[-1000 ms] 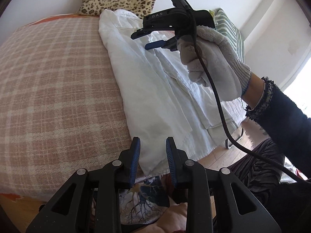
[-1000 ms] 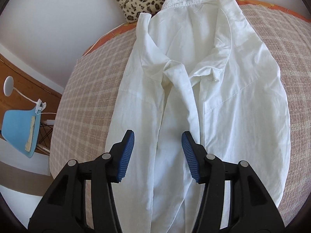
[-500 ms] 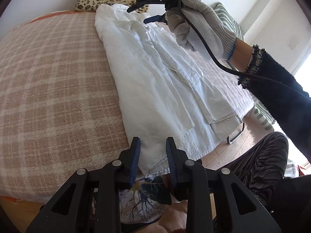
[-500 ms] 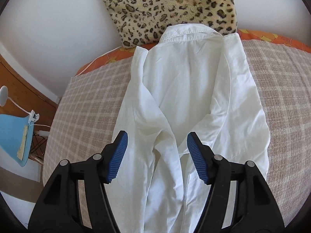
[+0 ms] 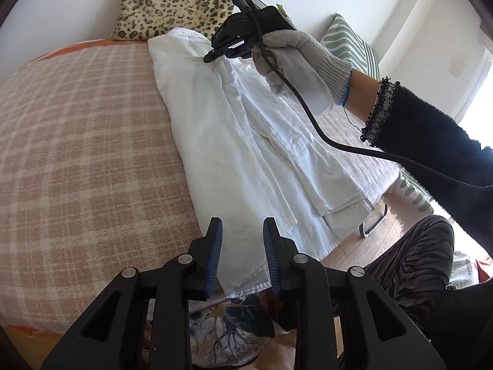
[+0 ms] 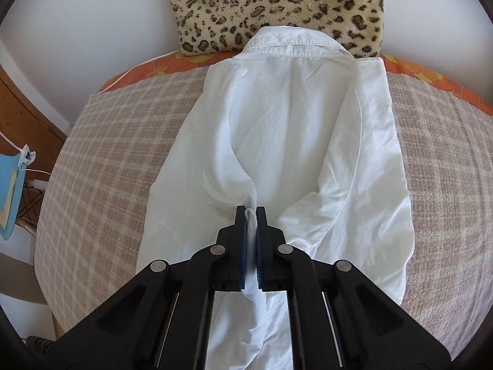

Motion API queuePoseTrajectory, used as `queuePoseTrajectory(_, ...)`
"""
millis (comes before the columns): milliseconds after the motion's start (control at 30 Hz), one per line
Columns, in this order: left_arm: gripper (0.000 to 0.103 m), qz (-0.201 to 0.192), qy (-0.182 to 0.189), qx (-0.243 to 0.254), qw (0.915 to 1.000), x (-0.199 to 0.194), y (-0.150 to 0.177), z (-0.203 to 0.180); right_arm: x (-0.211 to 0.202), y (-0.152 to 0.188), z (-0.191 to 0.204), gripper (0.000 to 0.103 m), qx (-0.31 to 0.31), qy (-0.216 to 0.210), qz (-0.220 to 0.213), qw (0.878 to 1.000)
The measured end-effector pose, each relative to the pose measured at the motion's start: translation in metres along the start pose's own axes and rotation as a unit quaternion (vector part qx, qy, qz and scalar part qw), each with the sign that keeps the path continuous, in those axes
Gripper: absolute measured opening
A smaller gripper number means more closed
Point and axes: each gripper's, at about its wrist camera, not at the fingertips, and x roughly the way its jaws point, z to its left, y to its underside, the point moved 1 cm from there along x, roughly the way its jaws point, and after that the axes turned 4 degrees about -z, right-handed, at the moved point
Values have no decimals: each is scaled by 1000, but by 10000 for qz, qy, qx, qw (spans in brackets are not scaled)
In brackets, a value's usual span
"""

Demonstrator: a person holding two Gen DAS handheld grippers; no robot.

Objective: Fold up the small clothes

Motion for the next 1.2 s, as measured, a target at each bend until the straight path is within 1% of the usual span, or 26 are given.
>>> queuePoseTrajectory(33, 25, 64, 41, -119, 9999, 4, 0, 3, 2, 1, 2, 5, -114, 148, 3, 9998)
queuePoseTrajectory(67, 25, 141, 19, -242, 9996, 9, 1, 6, 5, 2, 3, 5, -151, 154, 27, 9998)
queuePoseTrajectory(100, 25, 201, -18, -356, 9992, 11, 2, 11, 7, 4, 4, 5, -150, 125, 42, 9998)
queuePoseTrajectory(133, 25, 208, 0, -478, 9986, 10, 3, 15, 8, 5, 6, 5, -137, 5, 52, 9999)
queuePoseTrajectory(167, 25, 193, -3, -546, 9983, 8, 5, 18, 6, 5, 6, 5, -124, 11, 4, 9999)
queuePoseTrajectory(200, 30, 178, -75, -556, 9983, 6, 6, 20, 4, 6, 6, 5, -90, 101, -25, 9999)
queuePoseTrajectory(233, 34, 158, -157, -561, 9982, 5, 7, 21, 2, 7, 5, 5, -63, 99, -52, 9999)
queuePoseTrajectory(267, 36, 132, -178, -594, 9980, 5, 8, 23, -3, 7, 3, 5, -35, 145, -111, 9998)
queuePoseTrajectory(300, 36, 168, -158, -615, 9978, 6, 9, 24, -12, 8, 1, 8, 18, 240, -182, 9995)
queuePoseTrajectory(333, 36, 231, -139, -611, 9978, 8, 11, 23, -24, 10, 0, 16, 91, 241, -263, 9993)
queuePoseTrajectory(367, 36, 250, -115, -575, 9980, 8, 12, 22, -38, 16, -2, 18, 178, 131, -325, 9992)
queuePoseTrajectory(433, 36, 241, -115, -480, 9985, 6, 13, 19, -67, 35, 1, 20, 182, -327, -371, 9986)
queuePoseTrajectory(467, 36, 234, -88, -475, 9986, 6, 13, 18, -78, 49, 4, 21, 156, -562, -262, 9980)
queuePoseTrajectory(533, 36, 218, -67, -461, 9987, 4, 12, 17, -87, 80, 13, 22, 164, -987, 160, 9949)
queuePoseTrajectory(633, 36, 170, -107, -432, 9989, -1, 10, 19, -83, 124, 26, 22, 85, -1265, 772, 9889)
queuePoseTrajectory(733, 36, 76, -202, -474, 9986, -7, 9, 22, -79, 156, 29, 22, 272, -1538, 1112, 9814)
queuePoseTrajectory(767, 36, 43, -222, -504, 9985, -9, 8, 25, -78, 164, 29, 22, 334, -1613, 1211, 9789)
queuePoseTrajectory(900, 36, -75, -309, -618, 9976, -16, 6, 30, -78, 192, 34, 24, 331, -1552, 1448, 9766)
queuePoseTrajectory(1000, 36, -91, -314, -607, 9976, -16, 2, 30, -81, 204, 38, 24, 327, -1668, 1425, 9751)
queuePoseTrajectory(1033, 36, -74, -296, -609, 9977, -15, 2, 30, -82, 206, 39, 24, 289, -1662, 1391, 9758)
queuePoseTrajectory(1067, 36, -42, -277, -635, 9976, -12, 2, 30, -83, 207, 41, 11, 276, -1622, 1339, 9772)
queuePoseTrajectory(1100, 36, -12, -242, -672, 9974, -11, 3, 30, -83, 208, 41, 6, 282, -1621, 1323, 9775)
queuePoseTrajectory(1200, 36, 55, -188, -760, 9969, -7, 6, 32, -89, 206, 36, 4, 368, -1634, 1218, 9783)
